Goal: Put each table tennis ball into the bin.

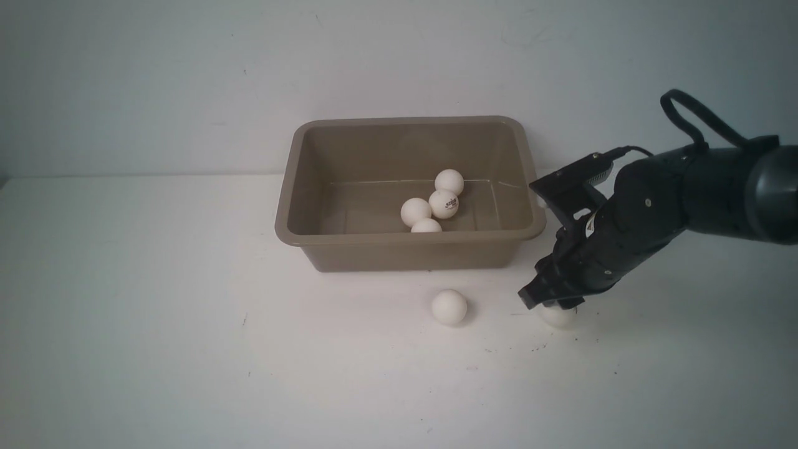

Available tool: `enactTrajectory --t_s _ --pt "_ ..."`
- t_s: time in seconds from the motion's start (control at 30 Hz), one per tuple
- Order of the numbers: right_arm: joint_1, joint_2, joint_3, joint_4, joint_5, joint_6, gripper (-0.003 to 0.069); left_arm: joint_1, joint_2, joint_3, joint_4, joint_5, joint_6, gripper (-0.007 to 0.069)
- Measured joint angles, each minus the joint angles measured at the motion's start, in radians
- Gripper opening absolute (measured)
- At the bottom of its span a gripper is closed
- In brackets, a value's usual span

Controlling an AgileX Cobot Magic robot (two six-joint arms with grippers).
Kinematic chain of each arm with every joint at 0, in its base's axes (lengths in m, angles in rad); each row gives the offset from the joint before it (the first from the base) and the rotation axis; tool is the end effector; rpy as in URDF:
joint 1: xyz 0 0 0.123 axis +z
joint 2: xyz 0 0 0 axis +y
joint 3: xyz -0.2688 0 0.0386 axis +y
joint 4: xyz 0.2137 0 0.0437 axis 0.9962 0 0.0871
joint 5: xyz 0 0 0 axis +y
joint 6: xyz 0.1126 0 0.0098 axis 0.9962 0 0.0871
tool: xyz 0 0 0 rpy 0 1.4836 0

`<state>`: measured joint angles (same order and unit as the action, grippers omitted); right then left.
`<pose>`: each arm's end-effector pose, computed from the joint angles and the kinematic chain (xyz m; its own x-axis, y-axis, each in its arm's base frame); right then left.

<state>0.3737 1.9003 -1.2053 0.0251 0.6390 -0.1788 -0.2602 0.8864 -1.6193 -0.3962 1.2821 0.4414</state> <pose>0.3267 0.1299 0.1544 -0.8130 -0.4885 -0.3167 -0.5042 0.8628 -0.0363 0.0710 -0.0622 0.4864 -0.2112 0.3613 -0.9082 0.6639 0.7350 0.1380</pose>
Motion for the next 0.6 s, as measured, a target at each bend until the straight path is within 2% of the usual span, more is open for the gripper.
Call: enactTrajectory --t_s 0.23,0.6 --pt "0.0 -0.001 -0.002 0.0 0.02 -0.001 0.0238 0.0 0.0 0.0 0.0 0.0 0.0 0.0363" --pt "0.0 0.001 0.001 0.001 0.068 -0.019 0.0356 0.0 0.0 0.0 0.0 0.0 0.0 0.0363"
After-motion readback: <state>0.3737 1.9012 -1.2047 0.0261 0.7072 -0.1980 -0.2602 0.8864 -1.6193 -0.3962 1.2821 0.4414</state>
